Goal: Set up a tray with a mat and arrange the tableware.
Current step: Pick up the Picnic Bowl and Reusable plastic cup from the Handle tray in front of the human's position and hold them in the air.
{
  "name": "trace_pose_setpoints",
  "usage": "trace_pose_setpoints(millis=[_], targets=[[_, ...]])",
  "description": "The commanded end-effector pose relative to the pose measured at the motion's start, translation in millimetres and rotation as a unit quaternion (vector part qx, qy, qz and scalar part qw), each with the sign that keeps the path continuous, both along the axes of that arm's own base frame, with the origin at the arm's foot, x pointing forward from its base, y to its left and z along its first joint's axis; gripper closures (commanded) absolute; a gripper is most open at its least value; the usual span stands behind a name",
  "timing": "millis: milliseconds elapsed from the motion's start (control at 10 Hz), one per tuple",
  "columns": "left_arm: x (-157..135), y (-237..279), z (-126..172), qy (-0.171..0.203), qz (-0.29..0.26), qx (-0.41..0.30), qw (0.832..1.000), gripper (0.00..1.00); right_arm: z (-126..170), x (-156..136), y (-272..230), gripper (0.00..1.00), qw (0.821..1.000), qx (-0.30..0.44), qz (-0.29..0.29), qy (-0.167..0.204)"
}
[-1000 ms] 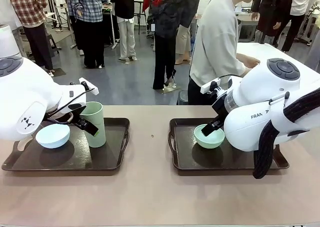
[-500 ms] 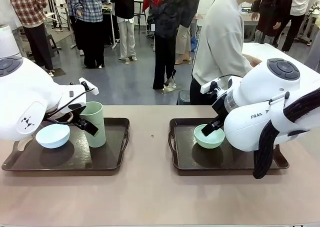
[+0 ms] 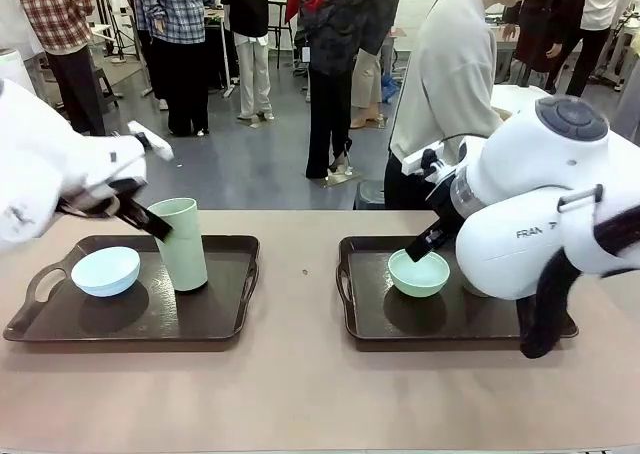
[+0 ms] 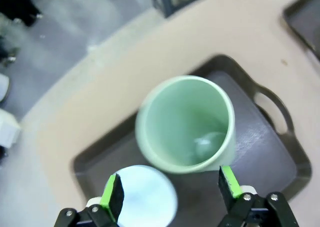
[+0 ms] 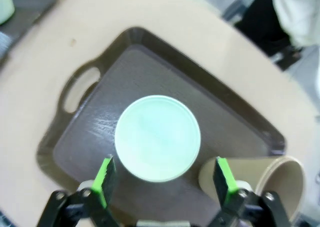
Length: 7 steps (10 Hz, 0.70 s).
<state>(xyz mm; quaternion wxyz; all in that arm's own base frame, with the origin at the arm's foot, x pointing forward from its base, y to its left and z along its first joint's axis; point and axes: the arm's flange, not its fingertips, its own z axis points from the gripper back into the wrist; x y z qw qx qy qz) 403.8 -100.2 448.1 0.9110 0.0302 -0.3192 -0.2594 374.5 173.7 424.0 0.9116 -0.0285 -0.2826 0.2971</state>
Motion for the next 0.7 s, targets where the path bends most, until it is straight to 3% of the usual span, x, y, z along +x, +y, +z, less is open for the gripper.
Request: trace_pose_setpoints(millis=[0, 200, 300, 400, 500, 600], targets=[[-94.0, 45.6, 21.5, 0.025, 0.048, 0.019, 0.998, 0.00, 44.6, -72.0, 6.2, 0.00, 0.997, -0.032, -0.067, 0.029], [-115.3, 68.2, 30.9, 0.110, 0.012, 0.032, 0.993, 0.00, 63.5, -108.0, -22.3, 0.00, 0.984, -0.039, -0.146, 0.094], [-122.3, 77.0, 31.6, 0.137, -0.003, 0.015, 0.990, 0.00, 60.0, -125.0, -35.4, 0.00, 0.980, -0.032, -0.153, 0.125], [-131.0, 84.5, 33.4, 0.138, -0.002, 0.009, 0.990, 0.00, 59.5, -137.1, -47.3, 0.00, 0.979, -0.017, -0.156, 0.133], [-132.4, 89.3, 31.1, 0.115, 0.016, 0.002, 0.993, 0.00, 53.0, -140.3, -59.2, 0.00, 0.980, -0.031, -0.147, 0.126], [-84.4, 75.3, 69.1, 0.132, 0.010, 0.024, 0.991, 0.00, 78.3, -110.2, -29.3, 0.00, 0.981, -0.051, -0.152, 0.112]])
